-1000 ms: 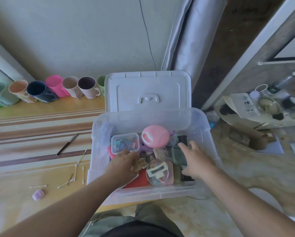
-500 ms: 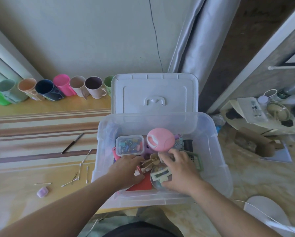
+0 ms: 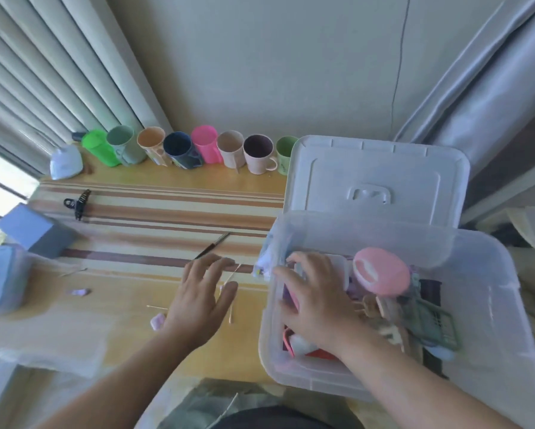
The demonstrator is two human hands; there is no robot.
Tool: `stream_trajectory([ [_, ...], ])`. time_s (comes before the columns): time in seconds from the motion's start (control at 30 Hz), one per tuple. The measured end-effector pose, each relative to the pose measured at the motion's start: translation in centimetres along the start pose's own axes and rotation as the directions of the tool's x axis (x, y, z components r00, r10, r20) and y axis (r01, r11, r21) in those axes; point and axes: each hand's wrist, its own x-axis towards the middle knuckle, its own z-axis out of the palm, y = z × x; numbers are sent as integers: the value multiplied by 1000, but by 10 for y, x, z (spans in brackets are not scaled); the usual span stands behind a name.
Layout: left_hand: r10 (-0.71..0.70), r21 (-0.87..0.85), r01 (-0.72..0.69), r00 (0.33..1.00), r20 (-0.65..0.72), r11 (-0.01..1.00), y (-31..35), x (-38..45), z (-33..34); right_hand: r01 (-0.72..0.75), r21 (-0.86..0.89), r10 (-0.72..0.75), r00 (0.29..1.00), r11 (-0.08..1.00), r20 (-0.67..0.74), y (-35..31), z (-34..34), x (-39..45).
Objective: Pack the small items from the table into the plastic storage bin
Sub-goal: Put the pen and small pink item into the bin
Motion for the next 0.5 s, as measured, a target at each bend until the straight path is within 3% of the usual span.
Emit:
stream_trajectory([
  [0.1,-178,156,164,981,78,974,-78,-8,-7,99,18,-99,995,995,-12,-43,28,32],
  [0.2,-328,281,259,915,236,924,-147,-20,-22,85,-10,-83,988,996,132,-83,59,61],
  [0.27,-385,384,236,842,378,893,-182,-28,-32,48,-54,-33,966,997,256,-102,86,78],
  [0.37,-361,385,152,746,560,910,-216,-33,-34,-65,-125,109,916,990,387,-113,124,100],
  [0.5,-232,270,68,730,643,960,-228,-32,-15,-165,-260,274,839,952,471,-102,159,133],
])
